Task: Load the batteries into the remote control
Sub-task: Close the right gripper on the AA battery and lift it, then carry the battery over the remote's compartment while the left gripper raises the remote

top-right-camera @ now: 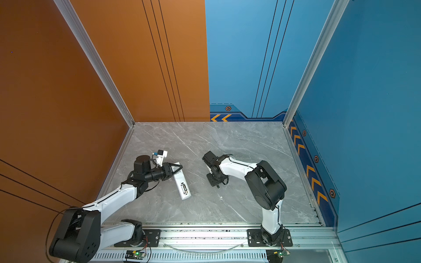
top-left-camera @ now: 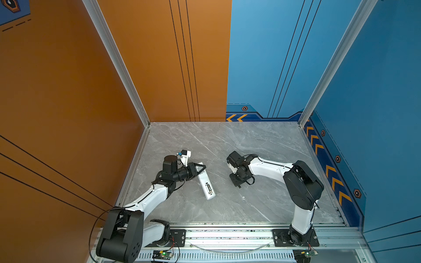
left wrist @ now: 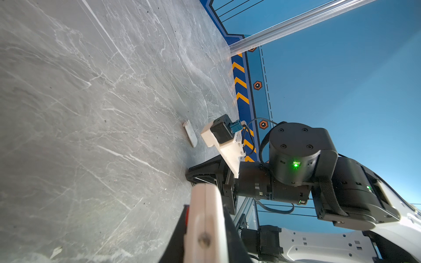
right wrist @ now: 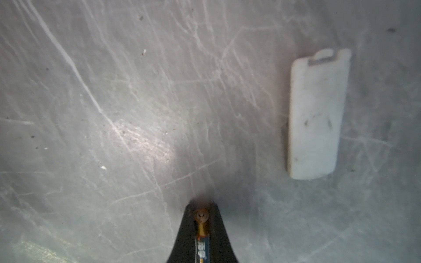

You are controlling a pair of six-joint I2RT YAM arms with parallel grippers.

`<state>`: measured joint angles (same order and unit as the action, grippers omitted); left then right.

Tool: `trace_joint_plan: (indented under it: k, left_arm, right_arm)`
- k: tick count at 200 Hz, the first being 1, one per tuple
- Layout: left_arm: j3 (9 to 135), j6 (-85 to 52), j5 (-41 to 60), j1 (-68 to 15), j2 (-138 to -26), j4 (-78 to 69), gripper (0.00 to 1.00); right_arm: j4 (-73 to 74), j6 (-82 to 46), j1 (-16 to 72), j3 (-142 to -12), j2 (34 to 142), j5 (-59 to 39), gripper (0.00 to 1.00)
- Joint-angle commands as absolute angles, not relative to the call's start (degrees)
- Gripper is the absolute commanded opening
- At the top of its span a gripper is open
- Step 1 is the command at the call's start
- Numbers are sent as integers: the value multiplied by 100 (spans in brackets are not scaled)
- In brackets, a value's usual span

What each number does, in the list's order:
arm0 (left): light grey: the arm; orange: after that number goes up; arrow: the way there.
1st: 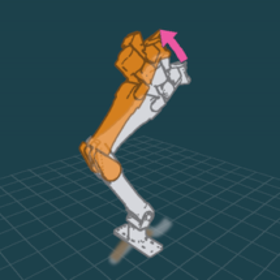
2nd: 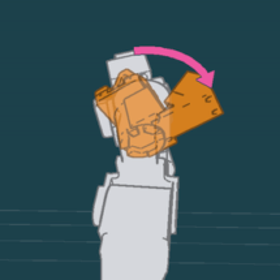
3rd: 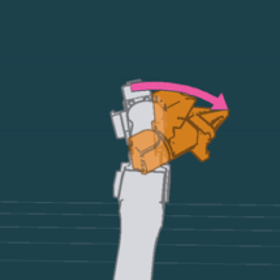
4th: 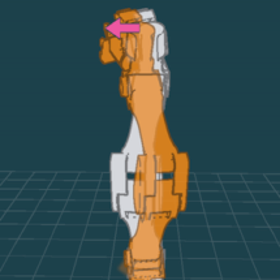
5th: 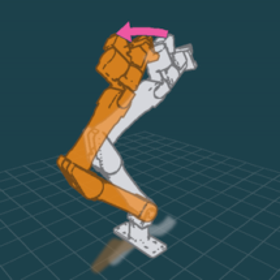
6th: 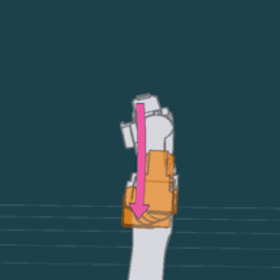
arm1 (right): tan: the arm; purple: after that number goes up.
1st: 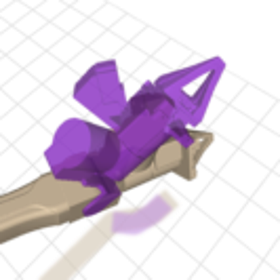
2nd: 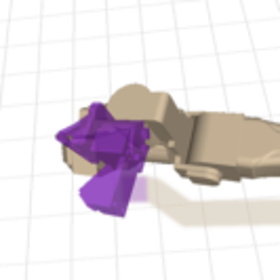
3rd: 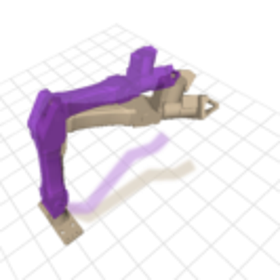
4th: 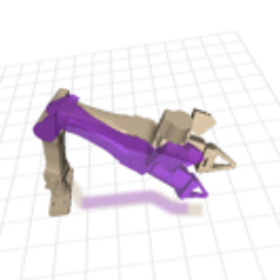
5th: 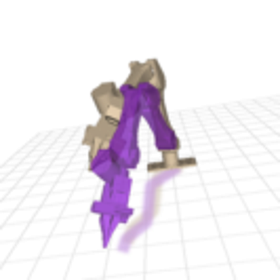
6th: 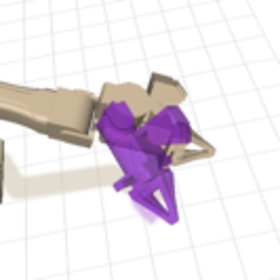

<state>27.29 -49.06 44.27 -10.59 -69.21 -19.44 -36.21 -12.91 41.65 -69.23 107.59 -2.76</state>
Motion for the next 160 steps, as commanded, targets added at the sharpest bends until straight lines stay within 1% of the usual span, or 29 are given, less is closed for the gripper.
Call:
trace_joint_plan:
  k: [1, 22, 118, 160]
  left_arm:
    - [2650, -4834, 4364, -1116, -6885, -2039, 0]
    - [2636, -4794, 4299, -1147, -6899, -2039, 0]
    - [2705, -4769, 4000, -1331, -6776, -2177, 0]
    - [2706, -4849, 3890, -1380, -6724, -2343, 0]
  right_arm:
    - [-3709, -1213, 4168, -6694, 11006, -46, 3]
    - [-3688, -1153, 4168, -6669, 10897, -44, 0]
    - [-3171, -946, 4313, -6277, 9862, -222, 0]
    - [-2784, -999, 4384, -5935, 9174, -260, 0]
